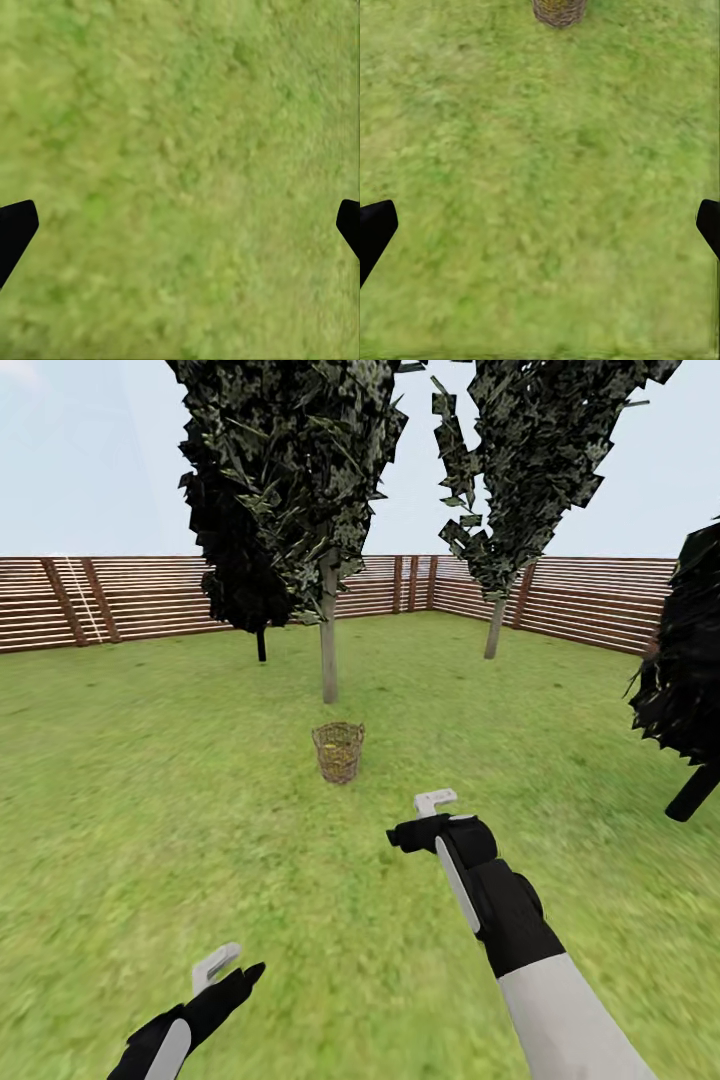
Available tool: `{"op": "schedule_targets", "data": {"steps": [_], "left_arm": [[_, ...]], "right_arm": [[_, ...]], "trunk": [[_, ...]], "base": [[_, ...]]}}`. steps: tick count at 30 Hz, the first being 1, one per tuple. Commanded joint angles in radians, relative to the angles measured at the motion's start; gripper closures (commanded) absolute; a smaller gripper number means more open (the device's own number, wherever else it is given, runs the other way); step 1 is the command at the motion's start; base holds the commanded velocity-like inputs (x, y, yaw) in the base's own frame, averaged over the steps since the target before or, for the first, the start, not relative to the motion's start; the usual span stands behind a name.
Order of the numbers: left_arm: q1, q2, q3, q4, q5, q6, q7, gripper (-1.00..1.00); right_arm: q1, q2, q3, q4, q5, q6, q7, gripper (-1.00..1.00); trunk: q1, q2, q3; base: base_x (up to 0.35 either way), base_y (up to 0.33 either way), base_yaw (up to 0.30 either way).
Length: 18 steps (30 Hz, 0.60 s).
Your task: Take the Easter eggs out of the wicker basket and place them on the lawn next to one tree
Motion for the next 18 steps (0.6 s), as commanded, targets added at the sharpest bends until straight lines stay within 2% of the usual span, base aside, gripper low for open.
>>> {"op": "schedule_targets", "data": {"steps": [1, 6, 7, 10, 13, 18], "left_arm": [[0.000, 0.000, 0.003, -0.003, 0.006, 0.007, -0.003, -1.00], [0.005, 0.000, 0.003, -0.010, 0.007, 0.006, -0.007, -1.00], [0.007, 0.000, 0.003, -0.012, 0.006, 0.006, -0.007, -1.00], [0.009, 0.001, 0.004, -0.013, 0.005, 0.005, -0.006, -1.00], [0.010, 0.001, 0.006, -0.014, 0.004, 0.004, -0.005, -1.00], [0.011, 0.001, 0.005, -0.014, 0.003, 0.004, 0.000, -1.00]], "right_arm": [[-0.014, 0.000, -0.003, 0.028, 0.005, 0.004, 0.005, -1.00], [-0.059, 0.000, -0.062, 0.176, 0.003, -0.011, 0.005, -1.00], [-0.063, 0.001, -0.087, 0.215, 0.003, -0.038, 0.005, -1.00], [-0.050, 0.002, -0.108, 0.246, 0.003, -0.098, 0.006, -1.00], [0.016, 0.002, -0.123, 0.220, 0.005, -0.167, 0.007, -1.00], [0.094, 0.003, -0.127, 0.143, 0.007, -0.195, 0.005, -1.00]], "trunk": [[0.001, -0.002, -0.002], [0.001, -0.002, -0.002], [0.001, -0.002, -0.002], [0.001, -0.002, -0.002], [0.001, -0.002, -0.002], [0.001, -0.002, -0.002]], "base": [[0.334, 0.000, 0.000], [0.334, 0.000, 0.000], [0.334, 0.000, 0.000], [0.334, 0.000, 0.000], [0.334, 0.000, 0.000], [0.334, 0.000, 0.000]]}}
